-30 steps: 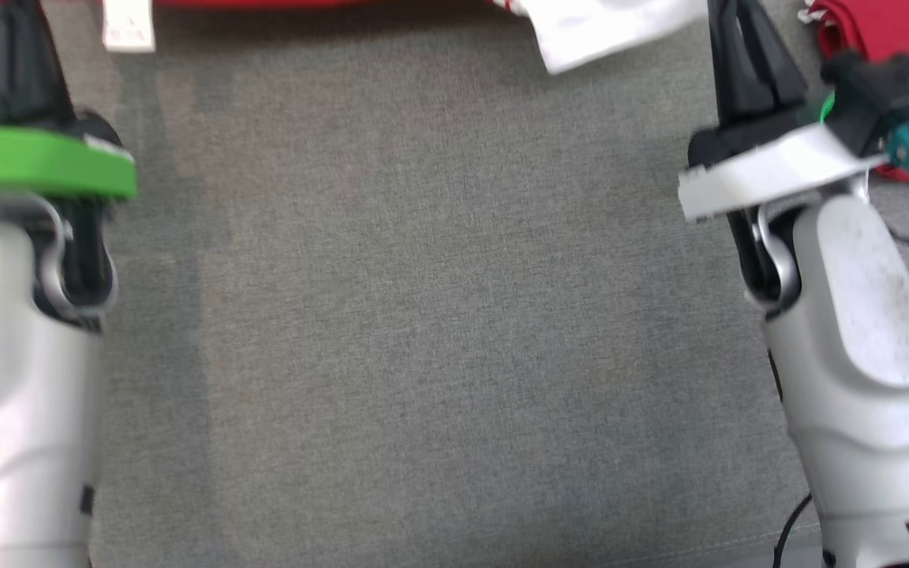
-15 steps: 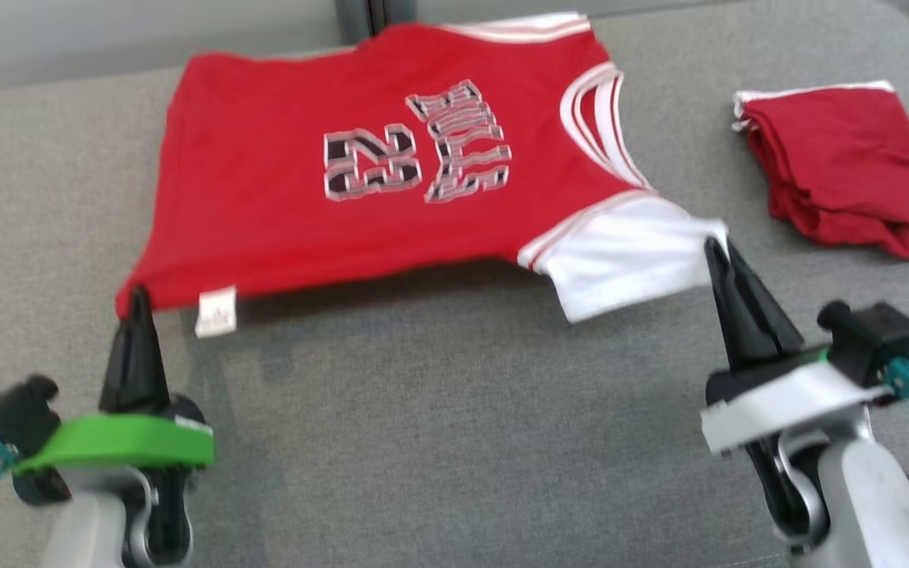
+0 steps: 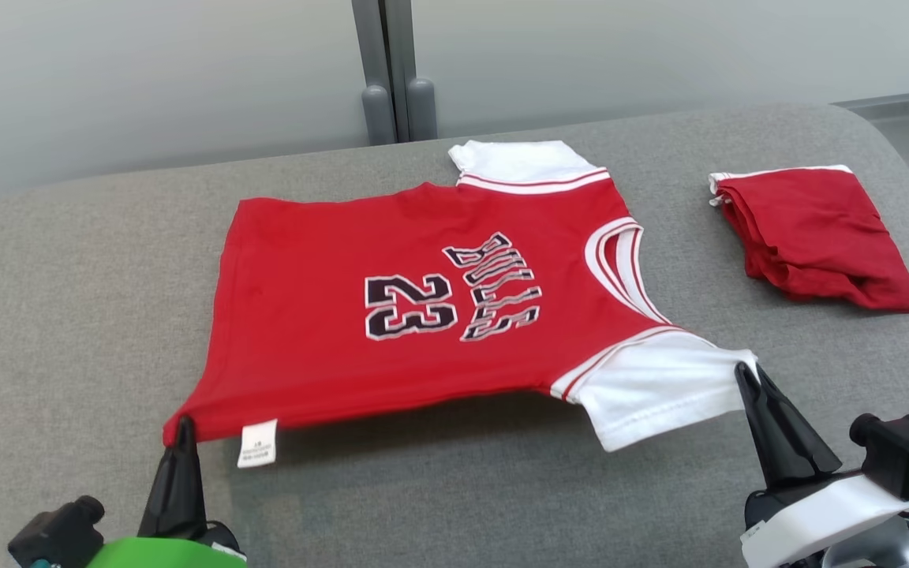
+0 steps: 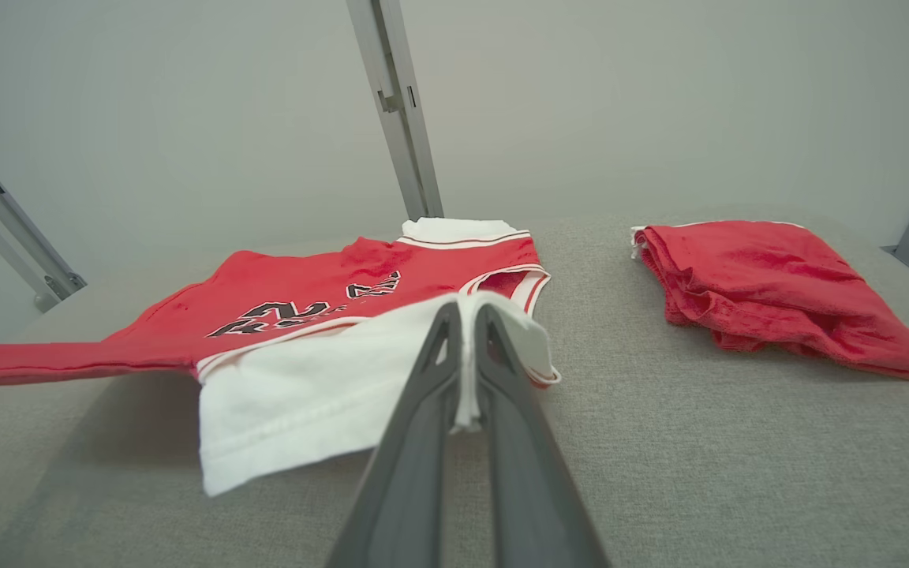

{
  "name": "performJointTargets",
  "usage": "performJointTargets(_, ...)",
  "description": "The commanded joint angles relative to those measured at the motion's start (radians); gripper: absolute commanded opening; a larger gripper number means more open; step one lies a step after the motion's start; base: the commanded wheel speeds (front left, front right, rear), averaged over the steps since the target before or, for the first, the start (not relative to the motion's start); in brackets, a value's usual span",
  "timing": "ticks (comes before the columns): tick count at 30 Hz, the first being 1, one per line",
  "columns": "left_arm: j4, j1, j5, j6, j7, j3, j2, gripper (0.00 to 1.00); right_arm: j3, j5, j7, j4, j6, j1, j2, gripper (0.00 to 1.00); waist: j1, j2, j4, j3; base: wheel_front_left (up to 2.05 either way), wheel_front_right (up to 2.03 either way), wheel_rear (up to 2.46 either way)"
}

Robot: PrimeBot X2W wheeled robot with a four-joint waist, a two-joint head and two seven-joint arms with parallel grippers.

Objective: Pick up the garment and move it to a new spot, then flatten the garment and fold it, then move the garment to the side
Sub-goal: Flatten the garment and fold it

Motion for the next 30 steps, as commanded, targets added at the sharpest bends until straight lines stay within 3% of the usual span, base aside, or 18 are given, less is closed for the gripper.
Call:
performJointTargets(1,-0.004,0.019,-0.012,0.008,0.009,-0.002,-0.003,0.00,-0.002,0.009,0.005,0.008,-0.001,0.012,-0.003,0.00,0.0001,0.0000,0.003,-0.010,0.00,0.00,0.00)
performJointTargets(10,0.082,-0.020,-0.036,0.003,0.046,-0.038,-0.026,0.00,0.019,-0.019,-0.008,0.158,-0.001,-0.073,-0.003,0.00,0.0001,0.0000,0.006,0.004,0.00,0.00,0.00)
performJointTargets(16,0.143,-0.097,-0.123,-0.007,0.063,-0.016,-0.057,0.00,0.030,-0.021,-0.025,0.258,-0.001,-0.165,-0.003,0.00,0.0001,0.0000,0.007,0.034,0.00,0.00,0.00)
performJointTargets(23,0.235,-0.237,-0.194,-0.013,0.052,0.007,-0.075,0.00,0.050,-0.035,-0.046,0.395,-0.001,-0.352,-0.003,0.00,0.0001,0.0000,0.004,0.084,0.00,0.00,0.00)
performJointTargets(30,0.353,-0.373,-0.182,0.003,0.018,0.024,-0.077,0.00,0.071,-0.063,-0.075,0.581,-0.001,-0.559,-0.003,0.00,0.0001,0.0000,0.006,0.141,0.00,0.00,0.00)
